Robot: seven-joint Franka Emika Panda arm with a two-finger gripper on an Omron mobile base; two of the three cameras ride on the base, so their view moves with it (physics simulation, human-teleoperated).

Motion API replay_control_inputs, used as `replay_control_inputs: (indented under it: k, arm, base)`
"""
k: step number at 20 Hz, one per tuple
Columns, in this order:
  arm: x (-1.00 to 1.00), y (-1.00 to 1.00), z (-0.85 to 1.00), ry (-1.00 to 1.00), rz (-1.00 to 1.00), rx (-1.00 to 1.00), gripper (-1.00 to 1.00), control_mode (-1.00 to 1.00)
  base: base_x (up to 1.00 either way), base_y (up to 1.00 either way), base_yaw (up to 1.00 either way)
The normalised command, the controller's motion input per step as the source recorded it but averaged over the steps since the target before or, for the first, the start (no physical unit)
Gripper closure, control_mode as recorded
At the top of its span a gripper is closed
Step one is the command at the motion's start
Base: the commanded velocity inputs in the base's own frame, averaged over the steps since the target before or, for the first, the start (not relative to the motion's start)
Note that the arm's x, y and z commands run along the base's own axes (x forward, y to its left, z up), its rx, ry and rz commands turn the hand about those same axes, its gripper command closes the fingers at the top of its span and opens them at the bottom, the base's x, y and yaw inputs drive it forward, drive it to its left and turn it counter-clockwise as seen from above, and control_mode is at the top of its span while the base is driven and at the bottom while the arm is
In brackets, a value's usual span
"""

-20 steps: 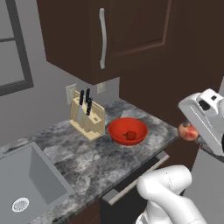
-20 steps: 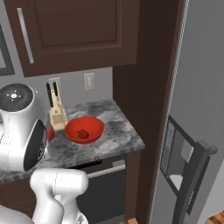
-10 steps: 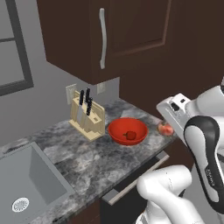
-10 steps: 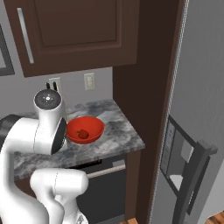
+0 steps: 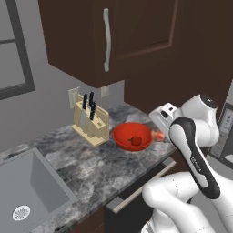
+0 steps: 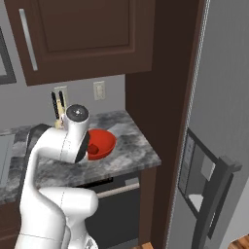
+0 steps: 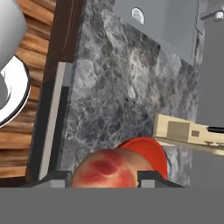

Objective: Take the peach, bell pepper, and peach from the freezer and place them in the bowl on the counter.

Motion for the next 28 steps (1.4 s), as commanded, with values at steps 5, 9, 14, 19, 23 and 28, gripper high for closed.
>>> replay_control_inputs:
  k: [5, 9, 14, 19, 23, 28]
  arm:
    - [0.64, 0.04, -0.28, 0.15, 0.05, 0.00, 1.00, -1.00]
    - [0.52, 0.01, -0.23, 0.00, 0.03, 0.00, 1.00, -1.00]
    - [0.39, 0.07, -0.20, 0.00, 0.00, 0.00, 1.00, -1.00]
    - [0.40, 0.19, -0.37, 0.00, 0.00, 0.00, 1.00, -1.00]
    - [0.47, 0.14, -0.46, 0.00, 0.00, 0.00, 1.00, -1.00]
    - [0.44, 0.02, -0.46, 0.01, 0.00, 0.00, 1.00, -1.00]
  base:
    - [0.00, 0.00, 0.00]
    - [0.00, 0.00, 0.00]
    - [0.00, 0.00, 0.00]
    - [0.00, 0.00, 0.00]
    - [0.00, 0.00, 0.00]
    - [0.00, 0.00, 0.00]
